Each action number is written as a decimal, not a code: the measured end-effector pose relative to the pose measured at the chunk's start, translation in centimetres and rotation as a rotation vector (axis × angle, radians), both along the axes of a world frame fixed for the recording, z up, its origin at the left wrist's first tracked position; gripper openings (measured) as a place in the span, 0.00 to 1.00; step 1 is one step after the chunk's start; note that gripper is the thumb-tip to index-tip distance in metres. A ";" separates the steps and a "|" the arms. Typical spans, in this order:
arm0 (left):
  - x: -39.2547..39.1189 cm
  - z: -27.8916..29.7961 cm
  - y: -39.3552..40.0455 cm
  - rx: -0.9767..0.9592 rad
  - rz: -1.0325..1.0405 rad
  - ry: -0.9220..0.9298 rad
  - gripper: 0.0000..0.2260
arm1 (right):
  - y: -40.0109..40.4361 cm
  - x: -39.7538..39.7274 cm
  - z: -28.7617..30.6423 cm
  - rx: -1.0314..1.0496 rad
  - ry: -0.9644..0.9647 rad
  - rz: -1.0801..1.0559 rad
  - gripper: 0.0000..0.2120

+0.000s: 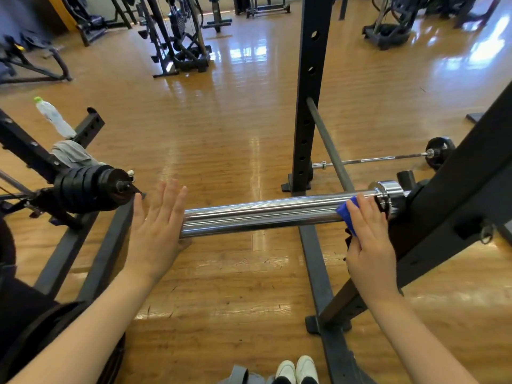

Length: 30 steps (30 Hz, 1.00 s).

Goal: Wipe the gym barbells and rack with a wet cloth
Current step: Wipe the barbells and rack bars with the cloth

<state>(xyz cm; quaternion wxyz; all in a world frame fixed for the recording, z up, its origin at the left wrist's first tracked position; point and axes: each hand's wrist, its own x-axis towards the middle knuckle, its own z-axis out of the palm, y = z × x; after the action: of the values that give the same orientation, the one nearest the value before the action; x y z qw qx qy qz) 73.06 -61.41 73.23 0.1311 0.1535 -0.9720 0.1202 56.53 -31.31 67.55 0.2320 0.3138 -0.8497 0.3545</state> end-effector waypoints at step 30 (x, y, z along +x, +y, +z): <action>-1.2 -1.0 0.2 0.004 0.019 0.118 0.41 | -0.8 1.3 -0.5 -0.037 0.001 -0.103 0.25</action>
<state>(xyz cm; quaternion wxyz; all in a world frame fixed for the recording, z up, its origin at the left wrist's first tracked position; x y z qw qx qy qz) 71.88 -61.26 72.18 0.1866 0.1699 -0.9613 0.1102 57.83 -32.10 67.09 0.2560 0.2652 -0.8580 0.3577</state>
